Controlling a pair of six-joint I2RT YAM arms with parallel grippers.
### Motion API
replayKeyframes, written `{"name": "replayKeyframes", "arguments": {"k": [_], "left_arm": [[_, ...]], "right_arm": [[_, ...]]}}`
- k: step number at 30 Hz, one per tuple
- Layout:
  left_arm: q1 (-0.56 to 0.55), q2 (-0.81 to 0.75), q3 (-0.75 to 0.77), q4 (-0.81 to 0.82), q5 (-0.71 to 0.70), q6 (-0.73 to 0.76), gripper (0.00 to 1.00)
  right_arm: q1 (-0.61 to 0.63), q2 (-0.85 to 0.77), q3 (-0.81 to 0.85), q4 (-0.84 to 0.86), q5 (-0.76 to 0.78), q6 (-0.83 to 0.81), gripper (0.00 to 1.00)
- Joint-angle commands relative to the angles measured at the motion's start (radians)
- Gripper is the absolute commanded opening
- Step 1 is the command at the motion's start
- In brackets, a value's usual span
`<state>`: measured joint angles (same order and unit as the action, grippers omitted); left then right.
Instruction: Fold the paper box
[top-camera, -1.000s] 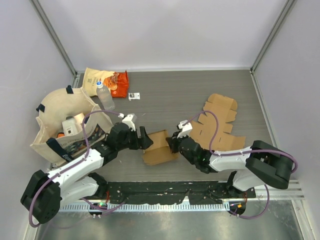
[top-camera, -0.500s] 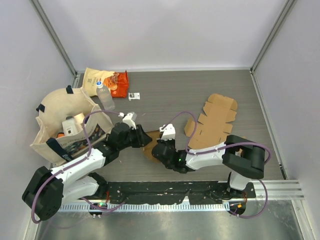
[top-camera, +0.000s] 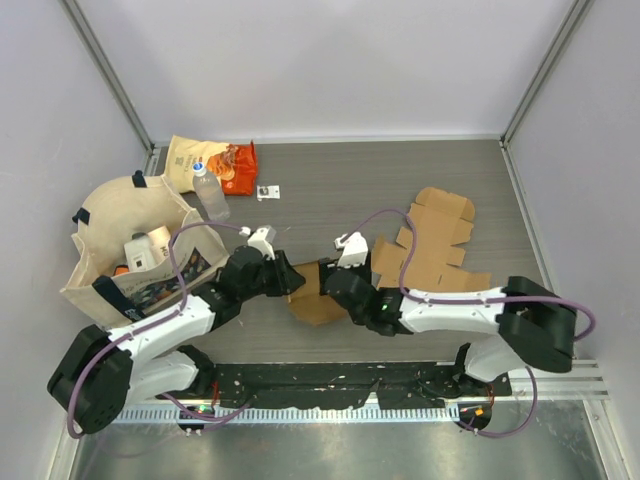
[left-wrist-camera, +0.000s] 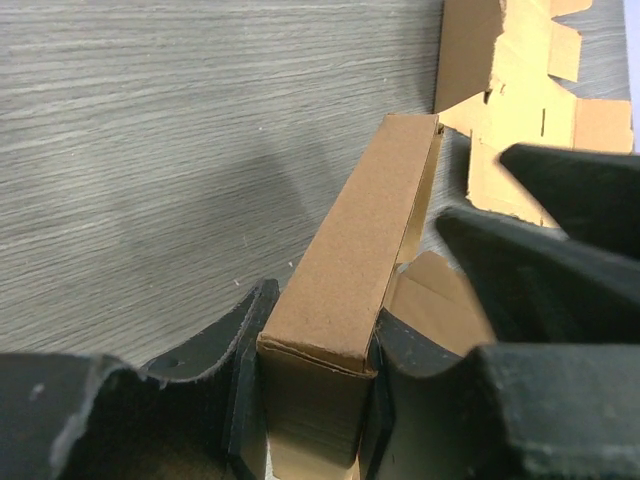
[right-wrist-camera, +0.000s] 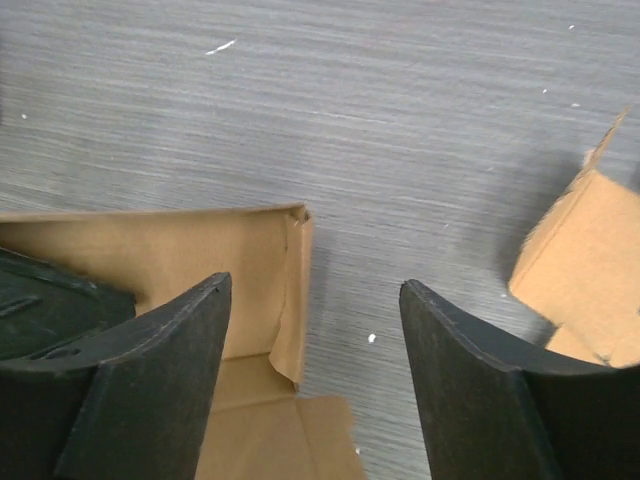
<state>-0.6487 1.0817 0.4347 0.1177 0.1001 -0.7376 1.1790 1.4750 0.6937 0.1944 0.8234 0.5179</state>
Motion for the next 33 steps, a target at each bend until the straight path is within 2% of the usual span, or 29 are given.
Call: {"name": "replayKeyframes", "arguments": {"k": [1,2,3,5,6,7,8,9,10,12,14,19,27,30,31,33], "left_arm": [[-0.005,0.032,0.001,0.072,-0.016,-0.003,0.33],[-0.005,0.041,0.001,0.077,-0.017,-0.005,0.33],[-0.005,0.043,0.002,0.080,-0.019,-0.003,0.32],[-0.005,0.032,0.003,0.083,-0.037,0.000,0.30],[-0.005,0.018,-0.011,0.089,-0.045,0.003,0.30],[-0.006,0.003,-0.020,0.103,-0.078,0.003,0.30],[-0.006,-0.040,-0.031,0.114,-0.092,0.010,0.30],[-0.009,-0.058,-0.054,0.138,-0.123,0.018,0.30],[-0.011,-0.081,-0.066,0.155,-0.166,0.029,0.30],[-0.012,-0.130,-0.096,0.197,-0.204,0.061,0.31],[-0.014,-0.147,-0.103,0.212,-0.249,0.090,0.31],[-0.014,-0.189,-0.099,0.218,-0.310,0.099,0.31],[-0.016,-0.249,-0.091,0.204,-0.356,0.087,0.32],[-0.016,-0.266,-0.096,0.208,-0.361,0.072,0.32],[-0.016,-0.272,-0.097,0.209,-0.359,0.063,0.32],[-0.016,-0.272,-0.102,0.214,-0.359,0.050,0.34]], "right_arm": [[-0.062,-0.152,0.073,-0.243,-0.147,0.027,0.75],[-0.076,-0.172,0.082,-0.277,-0.199,0.033,0.76],[-0.087,-0.188,0.089,-0.306,-0.223,0.043,0.81],[-0.119,-0.243,0.122,-0.439,-0.242,0.088,0.82],[-0.137,-0.261,0.147,-0.487,-0.265,0.166,0.85],[-0.212,-0.290,0.161,-0.604,-0.294,0.242,0.85],[-0.255,-0.301,0.170,-0.660,-0.407,0.316,0.85],[-0.310,-0.312,0.171,-0.700,-0.478,0.456,0.85],[-0.379,-0.346,0.158,-0.711,-0.568,0.508,0.85],[-0.387,-0.396,0.083,-0.582,-0.688,0.653,0.85],[-0.389,-0.439,0.041,-0.474,-0.734,0.714,0.85],[-0.383,-0.335,0.036,-0.354,-0.864,0.801,0.84],[-0.346,-0.297,-0.002,-0.279,-0.828,0.855,0.82],[-0.344,-0.263,-0.026,-0.201,-0.840,0.902,0.72],[-0.341,-0.254,-0.028,-0.153,-0.843,0.913,0.62],[-0.334,-0.217,-0.008,-0.109,-0.842,0.930,0.54]]}}
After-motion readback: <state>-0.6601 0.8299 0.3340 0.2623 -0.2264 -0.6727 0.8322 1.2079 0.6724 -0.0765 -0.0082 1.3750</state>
